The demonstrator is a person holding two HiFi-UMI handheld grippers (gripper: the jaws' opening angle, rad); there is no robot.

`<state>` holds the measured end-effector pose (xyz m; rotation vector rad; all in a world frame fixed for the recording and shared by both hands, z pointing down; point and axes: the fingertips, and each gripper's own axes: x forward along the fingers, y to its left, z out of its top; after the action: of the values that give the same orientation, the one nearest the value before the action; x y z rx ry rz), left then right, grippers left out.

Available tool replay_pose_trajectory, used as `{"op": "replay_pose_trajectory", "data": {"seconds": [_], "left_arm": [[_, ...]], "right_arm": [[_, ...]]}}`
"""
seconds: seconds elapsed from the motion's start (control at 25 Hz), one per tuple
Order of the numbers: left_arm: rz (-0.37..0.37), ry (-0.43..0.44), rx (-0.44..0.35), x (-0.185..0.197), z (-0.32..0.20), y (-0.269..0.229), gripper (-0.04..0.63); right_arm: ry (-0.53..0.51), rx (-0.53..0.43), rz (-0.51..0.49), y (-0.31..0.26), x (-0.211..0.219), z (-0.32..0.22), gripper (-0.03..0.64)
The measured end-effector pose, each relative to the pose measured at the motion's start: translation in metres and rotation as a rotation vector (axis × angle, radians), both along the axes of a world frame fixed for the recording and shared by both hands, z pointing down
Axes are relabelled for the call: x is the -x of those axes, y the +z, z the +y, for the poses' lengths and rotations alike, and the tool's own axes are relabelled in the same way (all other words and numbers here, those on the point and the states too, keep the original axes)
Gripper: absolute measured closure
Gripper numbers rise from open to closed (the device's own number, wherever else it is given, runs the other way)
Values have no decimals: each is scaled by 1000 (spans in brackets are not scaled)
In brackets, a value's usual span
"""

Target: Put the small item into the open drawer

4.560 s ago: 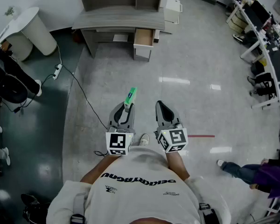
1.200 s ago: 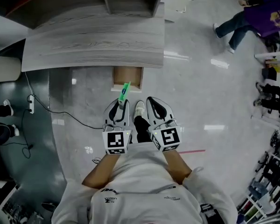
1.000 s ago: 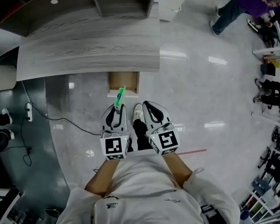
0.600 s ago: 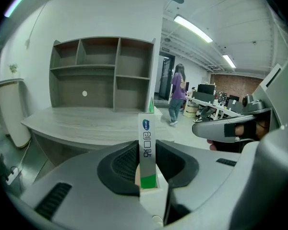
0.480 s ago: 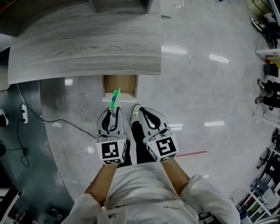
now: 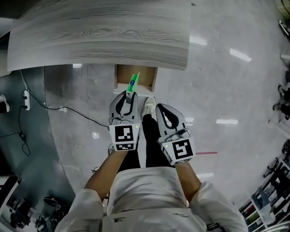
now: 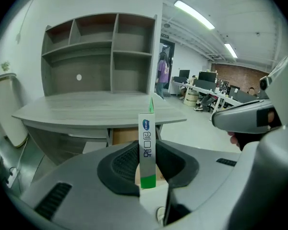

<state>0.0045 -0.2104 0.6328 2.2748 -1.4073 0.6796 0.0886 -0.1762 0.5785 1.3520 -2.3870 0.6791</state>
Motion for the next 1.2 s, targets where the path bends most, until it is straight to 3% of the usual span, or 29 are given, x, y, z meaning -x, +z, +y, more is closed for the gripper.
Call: {"op": "replay_pose_trajectory", "data": {"seconds": [0.32,0.72,1.2], "left_arm": [[-15,-61,72,6,-21,54,495],[-50,-22,80,1,-23,78,495],[-60,-66,191,2,-13,130,495]], "right_arm": [[4,33,9,23,0,-3,588],[-4,61,7,38,9,-2,588],[6,85,7,50,6,-2,588]]}}
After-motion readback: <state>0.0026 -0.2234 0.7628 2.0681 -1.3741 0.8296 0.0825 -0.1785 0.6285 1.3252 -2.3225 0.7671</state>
